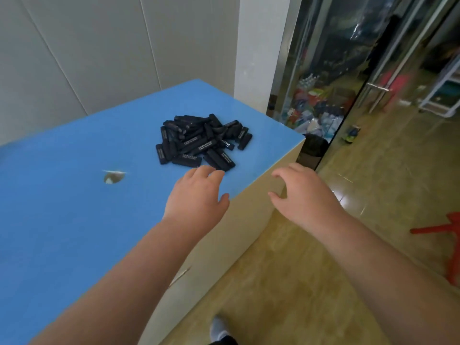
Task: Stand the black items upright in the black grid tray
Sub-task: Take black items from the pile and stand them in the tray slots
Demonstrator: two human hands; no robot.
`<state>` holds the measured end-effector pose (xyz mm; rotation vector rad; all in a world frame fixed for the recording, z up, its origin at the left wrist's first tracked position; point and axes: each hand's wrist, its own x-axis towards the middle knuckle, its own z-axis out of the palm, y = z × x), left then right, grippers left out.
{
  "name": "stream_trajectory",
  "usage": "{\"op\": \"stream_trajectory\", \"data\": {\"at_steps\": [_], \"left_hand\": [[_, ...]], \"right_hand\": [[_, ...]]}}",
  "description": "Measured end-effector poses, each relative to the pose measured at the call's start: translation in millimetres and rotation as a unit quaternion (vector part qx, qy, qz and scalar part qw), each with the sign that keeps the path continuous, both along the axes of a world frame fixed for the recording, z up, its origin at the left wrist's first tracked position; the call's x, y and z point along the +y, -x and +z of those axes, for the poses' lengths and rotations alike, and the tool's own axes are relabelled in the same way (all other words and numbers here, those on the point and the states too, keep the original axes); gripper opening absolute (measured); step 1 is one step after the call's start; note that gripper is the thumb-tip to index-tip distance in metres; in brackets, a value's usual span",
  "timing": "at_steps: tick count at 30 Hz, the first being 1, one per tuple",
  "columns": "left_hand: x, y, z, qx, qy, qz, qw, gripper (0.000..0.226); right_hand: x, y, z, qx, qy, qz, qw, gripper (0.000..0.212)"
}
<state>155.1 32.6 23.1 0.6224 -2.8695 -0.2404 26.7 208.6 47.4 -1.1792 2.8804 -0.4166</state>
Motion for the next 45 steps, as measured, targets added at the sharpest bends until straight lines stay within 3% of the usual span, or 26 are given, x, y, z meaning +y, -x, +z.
{"op": "stream_trajectory", "data": {"at_steps": [10,20,29,39,42,45], "left_hand": [[-36,87,-7,-0.005,-0.031,-0.005,0.999,0.048],[-54,135,-22,0.005,-0.063,0.071,0.995,0.046],[-54,183,-21,-0.004,-0.058,0.149,0.987,0.043],[-50,216,-27,0.019,-0.037,0.191,0.981,0.033],[-53,220,-29,0.013,-0.023,0.197,0.980,0.028],[-56,229,-33,-0.007,-0.032,0.196,0.980,0.033]], "right_hand": [[-47,100,-9,-0.036,0.001,0.030,0.999,0.039],[-103,182,-45,-0.042,-0.034,0.141,0.989,0.037],[-163,249,-65,-0.036,-0.067,0.331,0.941,0.031],[-170,272,-77,-0.011,-0.072,0.396,0.915,0.020],[-162,279,-76,-0.061,-0.075,0.379,0.921,0.018],[-152,287,-69,-0.164,-0.018,0.316,0.934,0.011]]}}
